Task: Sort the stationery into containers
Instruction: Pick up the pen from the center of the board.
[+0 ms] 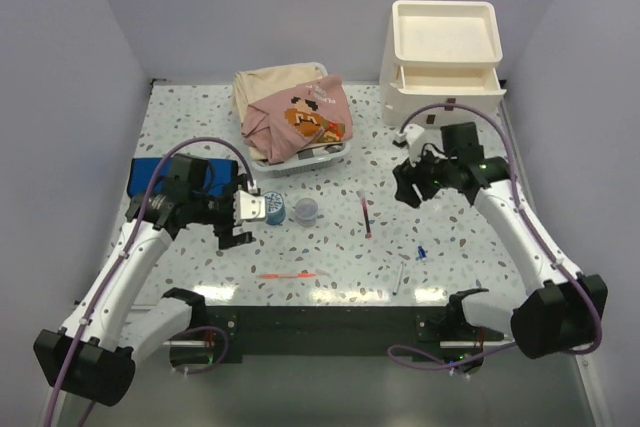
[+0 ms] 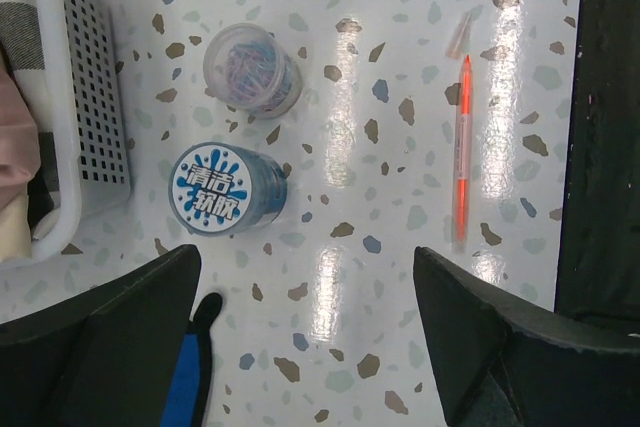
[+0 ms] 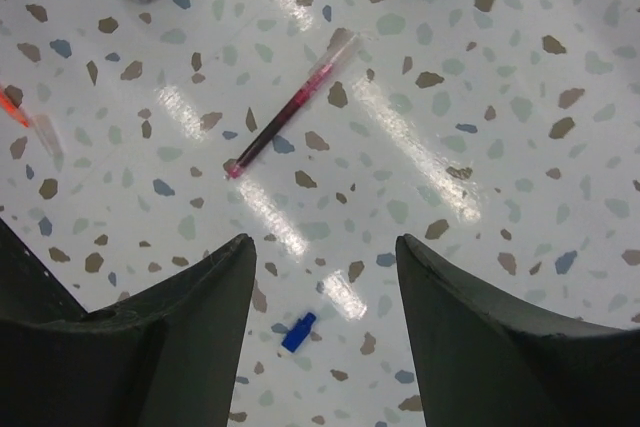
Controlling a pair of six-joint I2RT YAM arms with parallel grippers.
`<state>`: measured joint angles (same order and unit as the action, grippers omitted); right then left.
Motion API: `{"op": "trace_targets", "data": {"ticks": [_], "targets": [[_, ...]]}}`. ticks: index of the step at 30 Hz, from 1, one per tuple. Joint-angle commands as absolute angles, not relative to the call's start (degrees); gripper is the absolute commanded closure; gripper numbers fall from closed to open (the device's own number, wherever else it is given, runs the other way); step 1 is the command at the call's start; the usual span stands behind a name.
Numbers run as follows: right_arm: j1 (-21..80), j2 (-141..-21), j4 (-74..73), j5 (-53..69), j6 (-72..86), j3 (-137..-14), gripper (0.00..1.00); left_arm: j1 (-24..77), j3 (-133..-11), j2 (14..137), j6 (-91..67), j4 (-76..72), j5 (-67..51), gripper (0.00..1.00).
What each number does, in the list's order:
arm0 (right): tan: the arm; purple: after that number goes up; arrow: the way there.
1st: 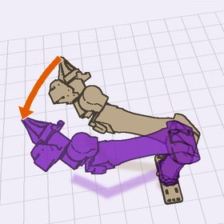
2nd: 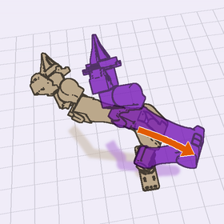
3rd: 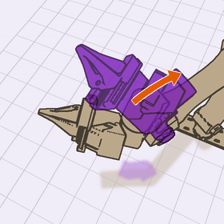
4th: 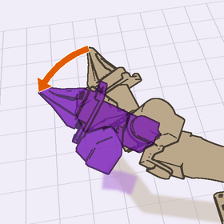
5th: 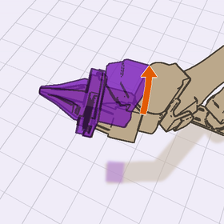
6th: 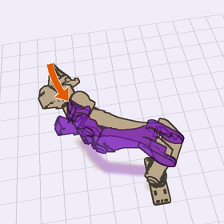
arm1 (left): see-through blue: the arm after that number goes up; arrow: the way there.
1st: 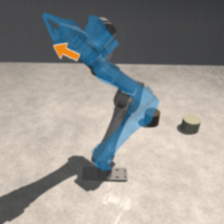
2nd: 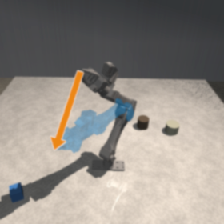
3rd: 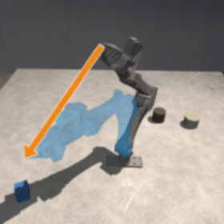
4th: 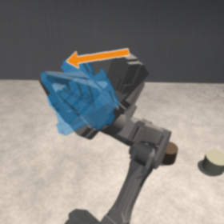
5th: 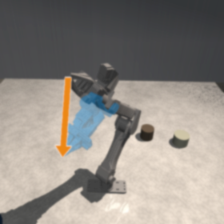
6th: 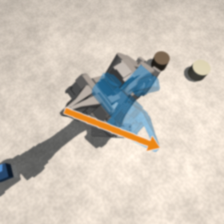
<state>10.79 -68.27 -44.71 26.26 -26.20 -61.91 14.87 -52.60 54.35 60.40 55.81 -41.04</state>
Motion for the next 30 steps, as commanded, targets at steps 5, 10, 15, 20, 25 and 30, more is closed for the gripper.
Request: {"op": "trace_targets", "data": {"ticks": [5,10,15,20,25,30], "targets": [[19.77,-78.39,-27.69,5.39,5.48,-59.49,0.34,15.73,-55.11,55.55,48.89,45.8,-37.8,0.07],[21.71,-85.42,-27.34,-2.36,15.46,-61.25,0.37,15.73,-55.2,54.49,43.17,40.27,-34.72,0.07],[25.83,-91.66,-23.74,-0.62,17.4,-66.61,0.4,15.73,-54.14,52.65,40.7,38.67,-31.56,0.06],[29.18,-99.3,-23.64,-1.4,18.1,-71.97,0.4,15.65,-53.0,50.89,39.2,38.23,-30.06,0.06],[29.79,-102.92,-26.98,-3.6,18.46,-74.79,0.42,15.47,-53.7,50.1,39.37,38.67,-28.57,0.05],[29.88,-104.32,-28.91,-5.18,17.75,-75.5,0.44,14.86,-54.58,50.54,38.85,37.27,-28.39,0.05]]}}
